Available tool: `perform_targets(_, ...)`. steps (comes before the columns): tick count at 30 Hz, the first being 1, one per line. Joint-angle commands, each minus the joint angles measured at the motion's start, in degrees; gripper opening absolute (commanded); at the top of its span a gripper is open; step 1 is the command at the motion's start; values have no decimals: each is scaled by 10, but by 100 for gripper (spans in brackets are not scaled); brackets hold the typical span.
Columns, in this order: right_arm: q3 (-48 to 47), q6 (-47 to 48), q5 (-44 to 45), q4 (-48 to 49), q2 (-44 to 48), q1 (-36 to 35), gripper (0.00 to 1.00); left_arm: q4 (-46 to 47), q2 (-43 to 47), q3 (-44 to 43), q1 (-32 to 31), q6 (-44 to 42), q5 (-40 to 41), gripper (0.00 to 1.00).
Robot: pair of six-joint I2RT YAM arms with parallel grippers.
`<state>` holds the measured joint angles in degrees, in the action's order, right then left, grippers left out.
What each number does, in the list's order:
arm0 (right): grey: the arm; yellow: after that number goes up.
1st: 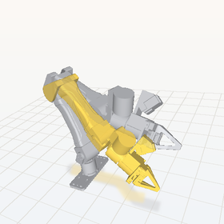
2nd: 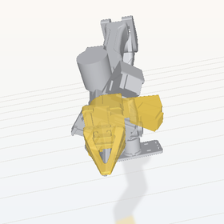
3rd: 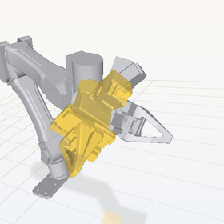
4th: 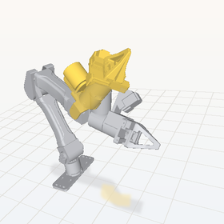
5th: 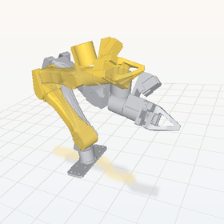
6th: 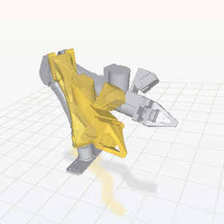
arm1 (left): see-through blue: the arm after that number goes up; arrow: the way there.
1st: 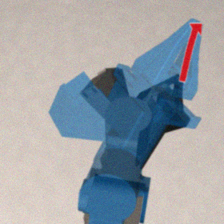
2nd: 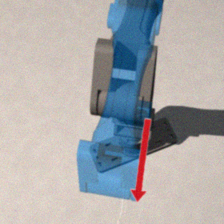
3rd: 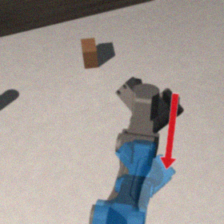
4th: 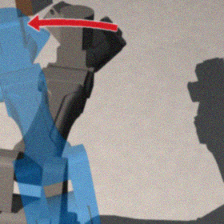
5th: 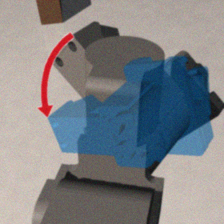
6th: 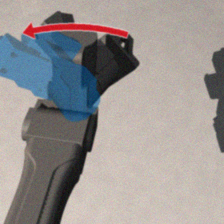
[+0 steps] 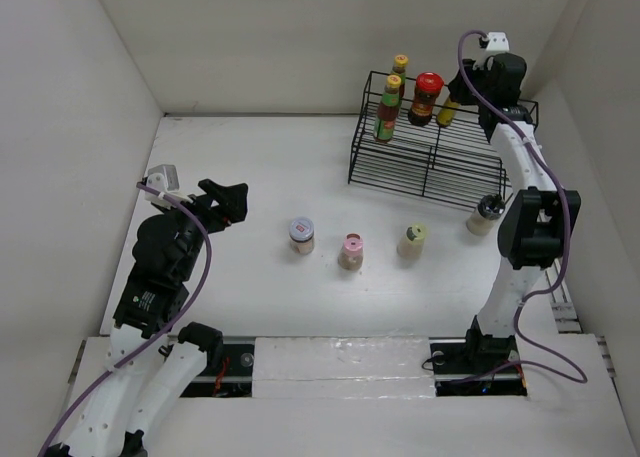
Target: Organize the condiment bottles
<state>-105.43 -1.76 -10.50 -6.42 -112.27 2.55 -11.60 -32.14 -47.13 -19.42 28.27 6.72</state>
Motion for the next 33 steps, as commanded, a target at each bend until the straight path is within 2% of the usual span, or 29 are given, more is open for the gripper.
perform_targets(1, -16, 4, 2, 17, 7, -3, 27, 29, 0, -1, 2, -9, 5, 89)
perform_targets(2, -23, 4, 2, 11, 6, -3, 30, 29, 0, -1, 2, -9, 5, 89)
perform_targets(3, -23, 4, 2, 11, 6, -3, 40, 29, 5, -1, 2, -9, 5, 89)
perform_targets(7, -23, 4, 7, 11, 13, -9, 64, 29, 5, -1, 2, -9, 5, 89)
perform_targets(11, -28, 4, 13, 11, 54, -9, 76, 29, 5, -1, 2, -9, 5, 89)
perform_targets(16, 6, 4, 35, 36, 128, -20, 77, 29, 5, -1, 2, -9, 5, 89)
perform_targets(17, 27, 4, 53, 45, 147, -28, 77, 29, 5, -1, 2, -9, 5, 89)
perform_targets(19, 116, -10, 80, 82, 219, -33, 71, 29, 5, -1, 2, -9, 5, 89)
perform_targets(20, 155, -20, 90, 98, 247, -39, 60, 29, 5, -1, 2, -9, 5, 89)
perform_targets(21, 240, -31, 83, 119, 274, -40, 41, 29, 5, -1, 2, -9, 5, 89)
perform_targets(22, 282, -50, 72, 167, 323, -49, 30, 29, 5, -1, 2, -9, 5, 89)
perform_targets(24, 355, -67, 45, 194, 363, -90, 14, 29, 5, -1, 2, -9, -1, 89)
perform_targets(25, 413, -67, 32, 208, 385, -112, 14, 29, 5, -1, 2, -9, -1, 89)
perform_targets(27, 448, -57, 16, 217, 391, -168, 14, 29, 5, -1, 2, -9, -1, 89)
perform_targets(28, 470, -51, 16, 217, 391, -229, 16, 29, 5, -1, 2, -9, -1, 89)
perform_targets(30, 475, -42, 16, 197, 372, -285, 23, 29, 5, -1, 2, -9, -1, 89)
perform_targets(31, 481, -35, 3, 187, 364, -332, 37, 29, 10, -1, 2, -9, 6, 89)
perform_targets(33, 481, -19, -18, 153, 336, -372, 58, 29, 10, -1, 2, -9, 6, 89)
